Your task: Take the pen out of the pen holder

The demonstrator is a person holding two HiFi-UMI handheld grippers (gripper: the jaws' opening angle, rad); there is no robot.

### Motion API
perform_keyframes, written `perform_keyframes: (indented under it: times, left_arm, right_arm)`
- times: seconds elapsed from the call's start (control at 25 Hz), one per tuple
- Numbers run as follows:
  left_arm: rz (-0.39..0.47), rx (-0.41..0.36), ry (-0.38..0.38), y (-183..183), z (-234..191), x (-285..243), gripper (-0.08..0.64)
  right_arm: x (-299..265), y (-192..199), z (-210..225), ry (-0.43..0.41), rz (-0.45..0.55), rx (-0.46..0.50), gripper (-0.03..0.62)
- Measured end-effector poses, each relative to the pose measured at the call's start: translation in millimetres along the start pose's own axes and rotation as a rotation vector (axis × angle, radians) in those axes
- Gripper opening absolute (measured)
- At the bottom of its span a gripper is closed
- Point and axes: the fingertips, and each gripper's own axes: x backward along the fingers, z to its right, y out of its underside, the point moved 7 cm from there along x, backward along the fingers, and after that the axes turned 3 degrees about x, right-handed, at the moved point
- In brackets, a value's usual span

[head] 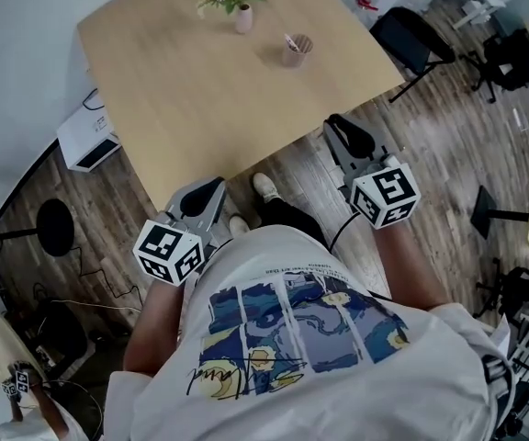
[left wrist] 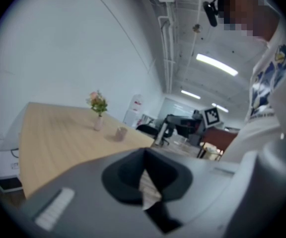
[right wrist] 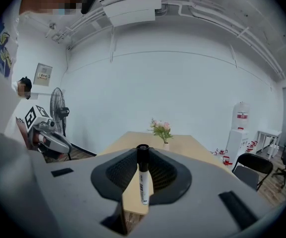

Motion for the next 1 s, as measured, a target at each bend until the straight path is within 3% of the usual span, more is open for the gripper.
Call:
perform_keyframes:
  times: [1.0]
  left_arm:
    - [0.009, -0.013, -0.005, 1, 1, 10, 0.008]
  right_arm:
    - [18, -19, -15, -0.024, 0.042, 0.018, 0.063]
